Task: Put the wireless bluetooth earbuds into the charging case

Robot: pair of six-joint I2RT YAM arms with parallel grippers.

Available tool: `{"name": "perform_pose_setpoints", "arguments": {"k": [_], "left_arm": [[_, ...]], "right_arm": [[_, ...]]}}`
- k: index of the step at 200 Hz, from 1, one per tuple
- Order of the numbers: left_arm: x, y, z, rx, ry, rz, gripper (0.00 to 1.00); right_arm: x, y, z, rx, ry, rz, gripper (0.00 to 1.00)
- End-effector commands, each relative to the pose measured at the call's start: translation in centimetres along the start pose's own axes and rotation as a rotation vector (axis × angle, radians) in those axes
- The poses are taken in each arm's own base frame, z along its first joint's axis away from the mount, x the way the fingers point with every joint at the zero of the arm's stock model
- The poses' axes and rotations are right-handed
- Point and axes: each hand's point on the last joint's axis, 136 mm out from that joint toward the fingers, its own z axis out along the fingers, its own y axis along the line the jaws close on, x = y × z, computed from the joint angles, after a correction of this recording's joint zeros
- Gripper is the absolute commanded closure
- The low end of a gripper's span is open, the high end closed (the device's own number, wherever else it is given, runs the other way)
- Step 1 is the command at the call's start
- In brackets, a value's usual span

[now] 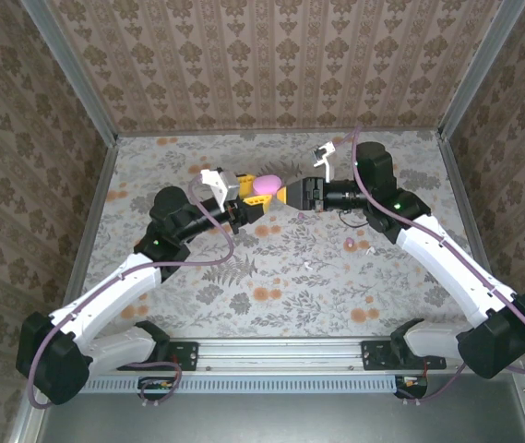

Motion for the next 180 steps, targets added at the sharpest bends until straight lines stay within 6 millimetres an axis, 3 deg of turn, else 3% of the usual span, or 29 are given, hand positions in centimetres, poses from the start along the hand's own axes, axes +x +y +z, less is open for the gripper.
{"name": "perform_pose_setpoints", "arguments": {"k": [1, 61, 108, 180], "left_arm": [[-1.3, -1.3, 0.3, 0.065, -0.018, 0.013, 0.60], [-0.8, -1.6, 0.2, 0.082, 0.004, 0.015, 0.60], [-0.9, -1.6, 0.0, 0.075, 0.005, 0.019, 0.60], [-1.1, -1.9, -0.1, 0.088, -0.001, 0.022, 0.60]], "right_arm": [[-2.2, 1.9, -0.3, -0.046, -0.067, -0.022, 0.40], [-3.6, 2.2, -0.6, -0.053, -0.118, 0.010, 0.38], [-3.5, 2.6, -0.4, -0.087, -0.095, 0.036, 0.37], [-3.9, 0.2, -0.5, 0.033, -0.135, 0.087, 0.36]]}}
